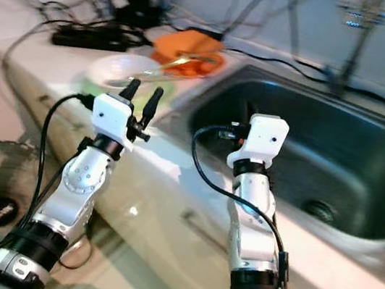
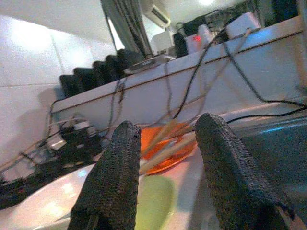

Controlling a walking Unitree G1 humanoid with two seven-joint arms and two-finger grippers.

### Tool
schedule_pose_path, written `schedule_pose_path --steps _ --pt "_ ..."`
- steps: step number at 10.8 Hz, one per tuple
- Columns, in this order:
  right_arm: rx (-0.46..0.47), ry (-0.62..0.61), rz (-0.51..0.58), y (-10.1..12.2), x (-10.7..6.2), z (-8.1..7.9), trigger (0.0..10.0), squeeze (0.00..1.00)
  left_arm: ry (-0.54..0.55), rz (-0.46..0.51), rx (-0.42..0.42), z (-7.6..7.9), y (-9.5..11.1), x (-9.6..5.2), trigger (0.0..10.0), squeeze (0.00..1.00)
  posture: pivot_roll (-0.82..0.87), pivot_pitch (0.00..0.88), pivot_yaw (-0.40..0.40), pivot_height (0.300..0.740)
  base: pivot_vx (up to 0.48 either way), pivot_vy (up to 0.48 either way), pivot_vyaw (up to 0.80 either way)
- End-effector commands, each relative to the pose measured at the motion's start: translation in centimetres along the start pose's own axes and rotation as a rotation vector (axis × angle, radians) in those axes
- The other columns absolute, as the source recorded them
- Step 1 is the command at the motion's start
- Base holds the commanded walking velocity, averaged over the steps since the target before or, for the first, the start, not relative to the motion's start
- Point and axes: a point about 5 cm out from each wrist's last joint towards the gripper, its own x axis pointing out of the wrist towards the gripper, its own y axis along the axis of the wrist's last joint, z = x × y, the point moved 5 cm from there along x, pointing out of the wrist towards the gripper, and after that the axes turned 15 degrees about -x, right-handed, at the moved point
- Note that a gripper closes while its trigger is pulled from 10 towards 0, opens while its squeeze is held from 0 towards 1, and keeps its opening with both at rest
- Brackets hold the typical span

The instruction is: Kitchen organization

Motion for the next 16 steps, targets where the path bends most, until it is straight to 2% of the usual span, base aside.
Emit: schedule_pose_path --steps 1,3,8,16 --pt "0.013 0.015 0.001 0.13 0.23 -0.51 10.0 0.0 0.023 -0.006 -0.005 -0.72 0.09 -0.12 10.0 0.0 0.03 0.0 0.114 0.74 0.0 0.386 -0.8" --pt "0.011 0.022 0.001 0.15 0.3 -0.62 10.0 0.0 0.027 -0.008 -0.008 -0.82 0.15 -0.15 10.0 0.0 0.03 0.0 0.112 0.74 0.0 0.398 -0.8" --pt "0.007 0.021 -0.001 0.13 0.34 -0.69 10.0 0.0 0.032 -0.017 -0.009 -0.85 0.17 -0.28 10.0 0.0 0.03 0.0 0.109 0.74 0.0 0.38 0.0" --pt "-0.008 0.027 -0.015 -0.14 0.44 -0.9 10.0 0.0 0.056 -0.049 -0.043 -1.01 -0.35 -0.19 10.0 0.0 0.02 0.0 0.112 0.74 0.0 0.0 0.0"
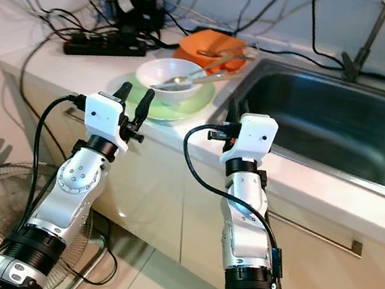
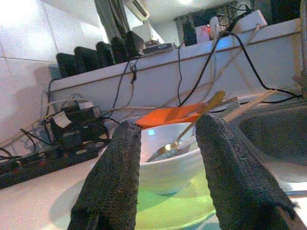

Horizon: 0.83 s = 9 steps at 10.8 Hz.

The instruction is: Kitchen organization

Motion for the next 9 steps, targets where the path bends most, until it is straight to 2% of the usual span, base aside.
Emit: schedule_pose_path --steps 1,2,5,9 --pt "0.01 0.006 -0.004 0.11 0.26 -0.26 10.0 0.0 -0.005 -0.01 -0.004 -0.13 0.08 0.2 10.0 0.0 0.02 0.0 0.111 0.74 0.0 0.0 0.0" --pt "0.019 0.011 -0.006 0.11 0.3 -0.32 10.0 0.0 -0.005 -0.013 -0.011 -0.13 0.04 0.19 10.0 0.0 0.02 0.0 0.111 0.74 0.0 0.0 0.0" --pt "0.018 0.017 -0.006 0.13 0.28 -0.4 10.0 0.0 -0.005 -0.013 -0.027 -0.12 0.04 0.07 10.0 0.0 0.02 0.0 0.111 0.74 0.0 0.0 -0.8" --pt "0.009 0.012 0.0 0.24 0.4 -0.39 10.0 0.0 -0.004 -0.014 -0.03 -0.17 0.06 0.06 10.0 0.0 0.02 0.0 0.112 0.74 0.0 0.468 0.0"
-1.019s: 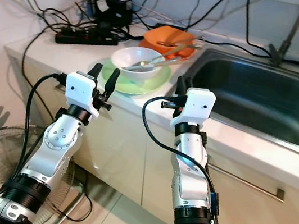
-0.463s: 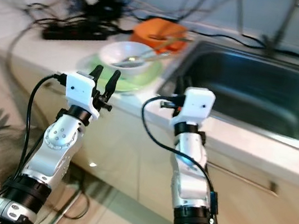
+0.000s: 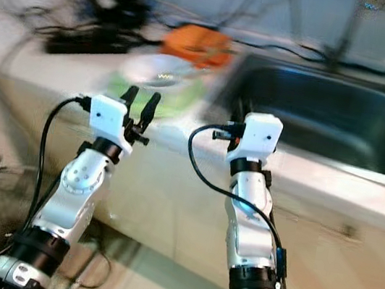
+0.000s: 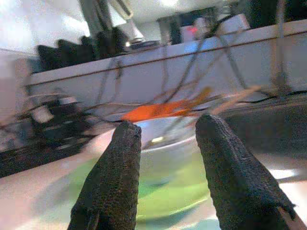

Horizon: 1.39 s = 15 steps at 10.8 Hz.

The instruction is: Kitchen organization

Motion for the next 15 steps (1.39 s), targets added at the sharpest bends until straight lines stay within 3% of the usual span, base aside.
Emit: schedule_pose_path --steps 1,3,12,15 --pt "0.012 0.012 0.008 0.36 0.29 -0.55 10.0 0.0 0.013 0.01 0.003 -0.52 0.47 0.05 10.0 0.0 0.02 0.0 0.11 0.74 0.0 0.476 0.0" --pt "0.015 0.011 0.007 0.38 0.29 -0.58 10.0 0.0 0.012 0.01 0.004 -0.56 0.49 0.05 10.0 0.0 0.02 0.0 0.112 0.74 0.0 0.478 0.0" --pt "0.02 0.002 -0.014 0.08 0.46 -0.56 10.0 0.0 -0.001 -0.004 0.022 -0.52 0.39 0.2 10.0 0.0 0.03 0.0 0.111 0.74 0.0 0.0 -0.18" --pt "0.021 -0.001 -0.025 -0.13 0.51 -0.34 10.0 0.0 -0.006 -0.006 0.027 -0.45 0.39 0.22 10.0 0.0 0.03 0.0 0.111 0.74 0.171 0.0 -0.8"
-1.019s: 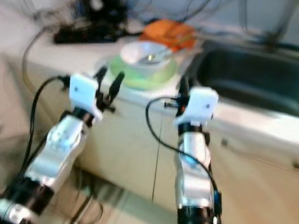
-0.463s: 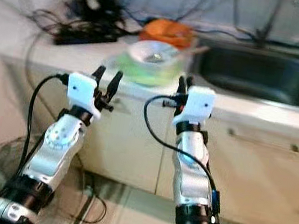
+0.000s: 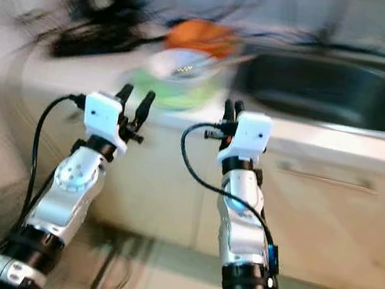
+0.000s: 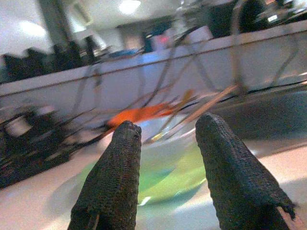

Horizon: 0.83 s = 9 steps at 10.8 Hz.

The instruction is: Kitchen organization

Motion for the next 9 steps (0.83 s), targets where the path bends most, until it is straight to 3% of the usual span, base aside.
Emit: schedule_pose_path --steps 1,9 --pt "-0.011 -0.001 0.012 0.36 0.23 0.07 10.0 0.0 -0.007 -0.001 0.006 0.14 0.11 0.21 10.0 0.0 0.03 0.0 0.111 0.74 0.285 0.0 0.0" --pt "-0.005 0.002 0.025 0.55 0.27 -0.13 10.0 0.0 -0.013 0.011 0.009 0.28 0.33 0.24 10.0 0.0 0.03 0.0 0.109 0.74 0.269 0.0 0.0"
